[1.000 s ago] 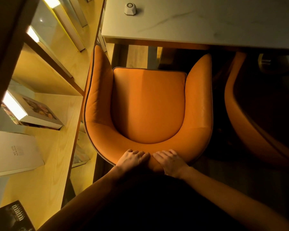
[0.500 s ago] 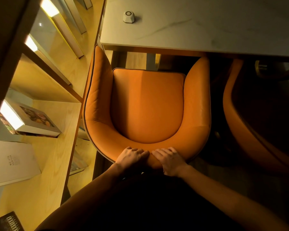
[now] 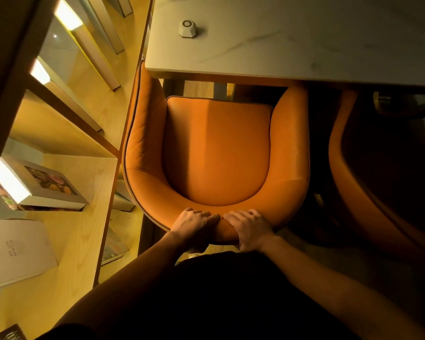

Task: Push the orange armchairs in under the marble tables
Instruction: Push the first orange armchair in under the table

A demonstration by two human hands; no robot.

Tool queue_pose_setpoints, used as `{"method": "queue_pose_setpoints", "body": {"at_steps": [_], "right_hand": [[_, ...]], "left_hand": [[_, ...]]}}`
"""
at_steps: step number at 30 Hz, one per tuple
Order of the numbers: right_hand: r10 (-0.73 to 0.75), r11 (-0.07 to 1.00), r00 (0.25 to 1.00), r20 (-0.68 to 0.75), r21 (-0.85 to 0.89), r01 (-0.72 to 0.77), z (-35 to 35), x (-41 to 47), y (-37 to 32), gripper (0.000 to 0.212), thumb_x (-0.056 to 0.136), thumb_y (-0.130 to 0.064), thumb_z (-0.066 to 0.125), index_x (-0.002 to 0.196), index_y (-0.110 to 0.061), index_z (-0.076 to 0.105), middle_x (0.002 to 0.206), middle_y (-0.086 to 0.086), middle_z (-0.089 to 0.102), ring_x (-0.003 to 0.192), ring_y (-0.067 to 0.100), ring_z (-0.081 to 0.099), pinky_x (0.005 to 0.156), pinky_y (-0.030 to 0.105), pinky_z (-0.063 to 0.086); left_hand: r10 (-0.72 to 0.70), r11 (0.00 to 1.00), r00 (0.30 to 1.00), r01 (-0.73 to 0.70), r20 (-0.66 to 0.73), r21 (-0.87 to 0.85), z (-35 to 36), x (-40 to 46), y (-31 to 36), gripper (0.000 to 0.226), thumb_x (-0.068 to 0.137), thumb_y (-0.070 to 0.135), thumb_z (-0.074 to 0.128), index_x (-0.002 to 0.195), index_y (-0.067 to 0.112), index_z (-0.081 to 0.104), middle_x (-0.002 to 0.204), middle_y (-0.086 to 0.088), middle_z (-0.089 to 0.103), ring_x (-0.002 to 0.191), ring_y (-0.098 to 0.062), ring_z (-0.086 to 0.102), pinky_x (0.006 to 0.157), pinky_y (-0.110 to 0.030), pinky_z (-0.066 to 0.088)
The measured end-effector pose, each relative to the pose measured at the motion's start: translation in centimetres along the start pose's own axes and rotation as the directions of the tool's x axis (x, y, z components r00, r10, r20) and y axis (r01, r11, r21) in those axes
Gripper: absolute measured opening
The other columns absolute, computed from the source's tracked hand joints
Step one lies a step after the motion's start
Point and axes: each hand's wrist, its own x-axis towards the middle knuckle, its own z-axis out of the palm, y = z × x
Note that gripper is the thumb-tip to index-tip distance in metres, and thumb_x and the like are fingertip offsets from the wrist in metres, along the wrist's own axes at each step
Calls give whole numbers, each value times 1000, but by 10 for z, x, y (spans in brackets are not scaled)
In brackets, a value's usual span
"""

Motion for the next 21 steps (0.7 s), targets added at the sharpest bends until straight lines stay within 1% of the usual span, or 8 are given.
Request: {"method": "queue_pose_setpoints", "body": {"at_steps": [2,5,9,13,16,19,21], "right_hand": [[2,1000,1000,6,3,-2,0,0,0,94,75,-59,70,150,-22,27,154,4,37,138,24,36,112,45,25],[14,1000,1000,11,-9,-14,1,-1,-1,94,75,-57,70,151,-23,26,155,3,36,140,23,34,113,45,25],[28,999,1000,8,-29,-28,0,-2,-3,91,75,-48,71,150,-23,26,155,3,36,139,24,35,113,45,26],[49,999,999,3,-18,-49,0,-2,-5,90,74,-43,73,149,-25,26,152,2,37,138,24,36,114,45,26],[65,998,998,-4,-9,-65,2,-2,-6,91,73,-44,74,148,-25,26,152,1,38,137,24,36,115,46,25],[78,997,997,-11,8,-78,1,-3,-7,91,71,-47,73,148,-26,28,151,1,39,137,24,37,114,47,25],[81,996,997,-20,24,-80,0,-4,-8,89,71,-45,72,147,-27,29,150,0,40,135,24,38,114,46,25]], "left_hand": [[2,1000,1000,-2,-9,10,2,0,-1,60,81,44,59,136,33,40,119,5,61,107,-22,62,90,-37,45],[-8,1000,1000,8,-16,-1,5,-1,0,68,80,47,64,140,35,34,127,4,58,114,-22,58,93,-40,44],[-35,999,998,35,-45,8,7,-2,1,70,79,51,64,140,38,31,129,4,57,115,-25,56,95,-42,42],[-51,998,995,54,-86,36,10,-3,4,68,79,51,61,139,38,31,128,3,58,113,-25,56,96,-42,41],[-71,995,992,77,-106,58,12,-4,7,71,76,53,63,138,38,34,127,4,58,112,-25,57,96,-42,40],[-114,992,987,119,-116,36,12,-4,10,68,75,55,62,136,39,37,126,5,58,113,-23,56,96,-42,37],[-146,989,982,149,-117,20,12,-6,12,67,74,55,63,135,40,37,127,7,58,114,-22,54,97,-42,35]]}}
